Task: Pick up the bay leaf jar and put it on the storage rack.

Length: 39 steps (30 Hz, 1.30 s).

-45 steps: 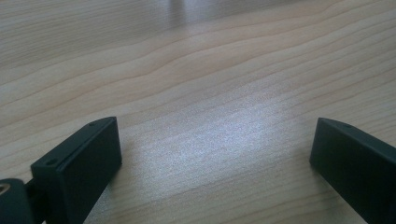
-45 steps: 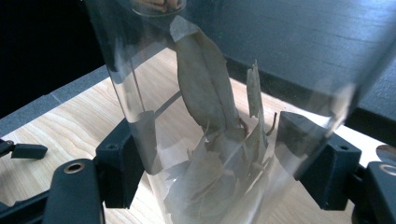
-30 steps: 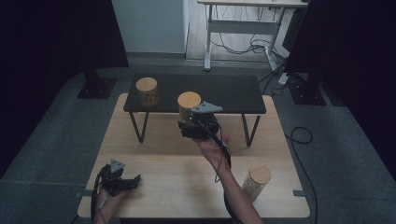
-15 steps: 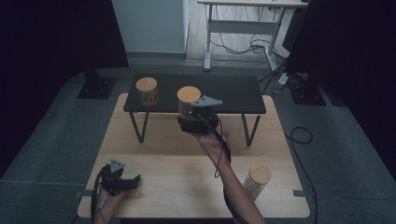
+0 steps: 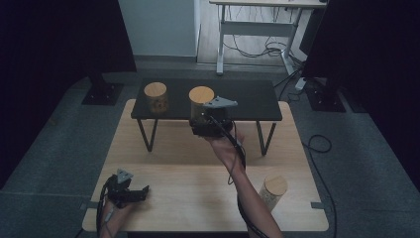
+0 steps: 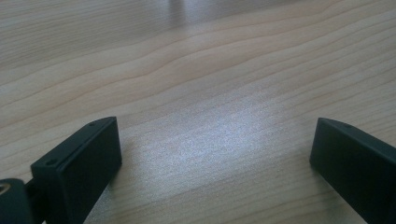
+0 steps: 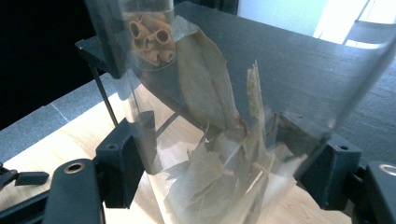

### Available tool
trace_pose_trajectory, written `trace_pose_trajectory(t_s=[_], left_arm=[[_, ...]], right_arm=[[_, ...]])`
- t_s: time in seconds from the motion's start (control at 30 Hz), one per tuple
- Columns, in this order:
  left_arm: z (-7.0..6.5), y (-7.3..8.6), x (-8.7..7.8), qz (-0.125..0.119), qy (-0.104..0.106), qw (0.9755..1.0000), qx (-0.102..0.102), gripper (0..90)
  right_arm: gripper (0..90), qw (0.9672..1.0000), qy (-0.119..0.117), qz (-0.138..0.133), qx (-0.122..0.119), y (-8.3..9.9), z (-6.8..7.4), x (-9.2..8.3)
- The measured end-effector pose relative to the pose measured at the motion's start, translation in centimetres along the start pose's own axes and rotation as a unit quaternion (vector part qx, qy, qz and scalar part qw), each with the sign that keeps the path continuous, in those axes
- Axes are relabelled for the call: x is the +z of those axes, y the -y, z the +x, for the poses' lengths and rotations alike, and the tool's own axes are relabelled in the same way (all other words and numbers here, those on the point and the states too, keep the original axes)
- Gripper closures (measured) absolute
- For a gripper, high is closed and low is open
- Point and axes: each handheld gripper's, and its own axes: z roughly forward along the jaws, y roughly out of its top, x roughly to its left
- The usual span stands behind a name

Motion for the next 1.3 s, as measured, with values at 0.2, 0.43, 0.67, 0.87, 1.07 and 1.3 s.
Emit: trace_pose_trajectory(t_s=[0.2, 0.43, 0.67, 0.87, 1.07, 1.3], left_arm=[[0.0, 0.0, 0.0, 0.000, 0.000, 1.0000, 0.000, 1.7], [0.0, 0.0, 0.0, 0.000, 0.000, 1.0000, 0.000, 1.7], [0.0, 0.0, 0.0, 0.000, 0.000, 1.0000, 0.001, 1.7], [0.0, 0.0, 0.0, 0.002, 0.000, 1.0000, 0.003, 1.7], [0.0, 0.0, 0.0, 0.000, 0.000, 1.0000, 0.000, 1.7], [0.0, 0.0, 0.0, 0.000, 0.001, 1.0000, 0.000, 1.7]], right_arm=[[25.4, 1.0000, 0.006, -0.002, -0.002, -0.5, -0.2, 0.0], [25.4, 0.9999, 0.011, 0.000, -0.005, -0.9, -0.3, 0.2], [25.4, 0.9999, 0.012, -0.001, -0.009, -1.2, -0.3, 0.2], [25.4, 0.9999, 0.014, -0.005, -0.010, -1.6, -0.3, 0.1], [25.4, 0.9998, 0.015, -0.007, -0.012, -2.0, -0.2, 0.1], [25.4, 0.9996, 0.023, -0.013, -0.014, -2.5, -0.3, 0.0]])
